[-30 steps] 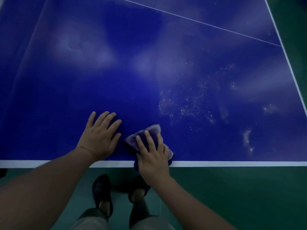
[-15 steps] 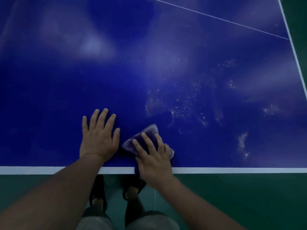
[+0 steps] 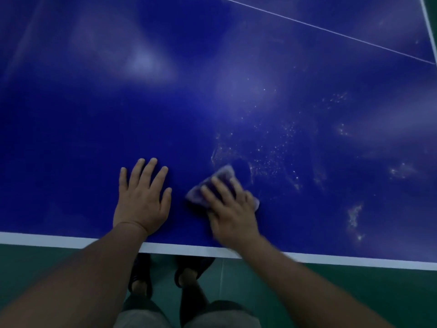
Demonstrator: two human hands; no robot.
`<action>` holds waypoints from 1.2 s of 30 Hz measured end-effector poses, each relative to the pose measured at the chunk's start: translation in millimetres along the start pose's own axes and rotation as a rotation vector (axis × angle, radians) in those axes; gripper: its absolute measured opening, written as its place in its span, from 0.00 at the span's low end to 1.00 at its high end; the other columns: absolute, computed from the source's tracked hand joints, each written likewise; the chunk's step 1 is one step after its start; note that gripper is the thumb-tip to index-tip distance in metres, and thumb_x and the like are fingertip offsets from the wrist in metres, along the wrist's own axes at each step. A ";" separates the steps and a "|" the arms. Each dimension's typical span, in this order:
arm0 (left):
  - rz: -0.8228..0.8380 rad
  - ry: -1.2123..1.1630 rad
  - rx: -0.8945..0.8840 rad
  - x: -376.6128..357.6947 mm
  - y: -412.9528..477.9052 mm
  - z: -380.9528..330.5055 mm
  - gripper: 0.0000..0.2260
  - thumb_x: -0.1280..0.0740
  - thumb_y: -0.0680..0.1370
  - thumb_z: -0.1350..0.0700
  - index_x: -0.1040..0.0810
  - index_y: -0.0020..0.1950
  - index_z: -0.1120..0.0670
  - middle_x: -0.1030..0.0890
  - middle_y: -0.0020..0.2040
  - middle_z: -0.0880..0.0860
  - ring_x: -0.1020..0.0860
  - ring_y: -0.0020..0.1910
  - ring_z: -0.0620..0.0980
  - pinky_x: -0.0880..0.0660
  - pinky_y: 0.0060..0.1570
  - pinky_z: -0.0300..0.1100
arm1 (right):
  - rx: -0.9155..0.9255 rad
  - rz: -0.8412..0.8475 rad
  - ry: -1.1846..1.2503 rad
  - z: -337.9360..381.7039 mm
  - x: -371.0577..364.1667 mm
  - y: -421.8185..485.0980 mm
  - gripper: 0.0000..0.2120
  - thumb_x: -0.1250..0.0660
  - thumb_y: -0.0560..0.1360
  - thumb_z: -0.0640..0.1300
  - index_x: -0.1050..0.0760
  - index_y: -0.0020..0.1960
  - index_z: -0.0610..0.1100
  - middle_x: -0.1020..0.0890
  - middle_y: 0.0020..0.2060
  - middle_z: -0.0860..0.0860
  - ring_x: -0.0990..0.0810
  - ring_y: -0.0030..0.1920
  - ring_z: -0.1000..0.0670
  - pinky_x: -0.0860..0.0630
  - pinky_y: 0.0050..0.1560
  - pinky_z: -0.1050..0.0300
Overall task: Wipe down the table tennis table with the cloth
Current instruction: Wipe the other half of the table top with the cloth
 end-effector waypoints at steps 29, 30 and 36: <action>0.084 -0.087 -0.036 0.8 0.7 4.9 0.30 0.50 0.80 0.40 0.34 0.78 0.52 0.39 0.80 0.55 0.47 0.81 0.57 0.52 0.77 0.65 | -0.107 0.135 -0.025 27.3 -4.4 18.0 0.29 0.43 0.78 0.57 0.40 0.79 0.57 0.38 0.79 0.50 0.39 0.77 0.36 0.32 0.66 0.32; 0.083 -0.122 -0.040 2.1 1.3 6.2 0.30 0.50 0.80 0.40 0.33 0.78 0.52 0.39 0.80 0.55 0.47 0.81 0.56 0.53 0.77 0.64 | -0.084 0.122 -0.023 18.7 -1.4 43.2 0.28 0.43 0.79 0.57 0.39 0.78 0.57 0.37 0.79 0.50 0.40 0.77 0.36 0.33 0.68 0.31; 0.099 -0.090 -0.061 7.5 9.3 11.0 0.29 0.50 0.79 0.40 0.31 0.76 0.52 0.35 0.78 0.55 0.41 0.79 0.57 0.46 0.76 0.62 | -0.333 0.063 0.008 -35.6 11.2 173.4 0.27 0.44 0.83 0.56 0.43 0.80 0.58 0.44 0.81 0.54 0.50 0.80 0.40 0.44 0.75 0.35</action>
Point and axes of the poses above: each hand's wrist, its own y-axis towards the middle knuckle, its own x-axis out of the back of the hand, z = x × y, the point moved 6 cm from there along y, towards the middle knuckle
